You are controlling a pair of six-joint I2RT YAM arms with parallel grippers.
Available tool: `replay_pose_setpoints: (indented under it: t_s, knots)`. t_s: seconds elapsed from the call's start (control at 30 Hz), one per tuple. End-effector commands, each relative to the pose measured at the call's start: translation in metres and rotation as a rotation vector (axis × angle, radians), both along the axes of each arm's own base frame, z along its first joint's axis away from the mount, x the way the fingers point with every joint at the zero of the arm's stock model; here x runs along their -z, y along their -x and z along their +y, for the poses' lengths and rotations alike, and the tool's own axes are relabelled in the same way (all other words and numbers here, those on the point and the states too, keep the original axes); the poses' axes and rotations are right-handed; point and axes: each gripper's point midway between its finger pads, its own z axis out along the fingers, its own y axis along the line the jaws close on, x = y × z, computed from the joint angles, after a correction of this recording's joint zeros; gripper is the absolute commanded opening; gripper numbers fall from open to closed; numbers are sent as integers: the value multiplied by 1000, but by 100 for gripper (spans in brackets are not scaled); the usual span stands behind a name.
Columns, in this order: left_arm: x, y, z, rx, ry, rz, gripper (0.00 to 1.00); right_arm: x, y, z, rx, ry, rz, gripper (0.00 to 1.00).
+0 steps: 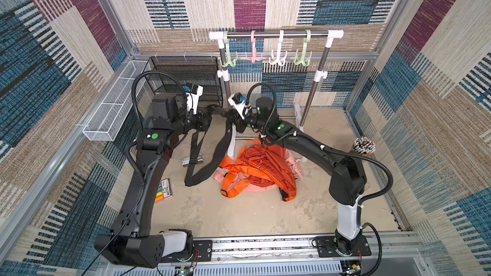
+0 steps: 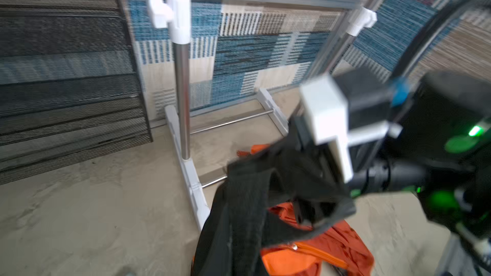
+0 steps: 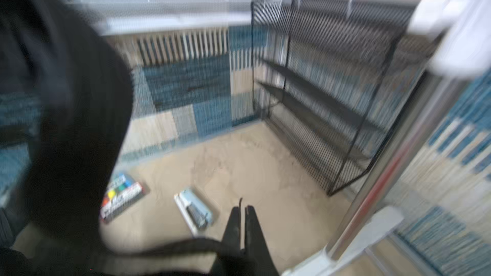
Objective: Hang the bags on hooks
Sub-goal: Pick up the bag from the bag, then hang the bag on the hook.
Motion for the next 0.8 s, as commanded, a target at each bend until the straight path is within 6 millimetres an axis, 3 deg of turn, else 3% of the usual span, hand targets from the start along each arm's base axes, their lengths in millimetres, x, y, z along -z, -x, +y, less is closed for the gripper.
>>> replay_pose_setpoints:
  t_s: [0.0,0.33,0.57,0.77]
  knots:
    - [-29,-6,-4,64,78,-54,0,-24,-2,4,7,-29,51,0]
    - [-62,-23,8,15,96,-133,0,-40,-24,4,99,-26,63,0]
    - [-69,-66,32,-61,148,-89,0,-33,-39,-25,282,-12,126,0]
    - [-96,-93,29,-27,151,-124,0,-54,-46,-44,385,-44,113,0]
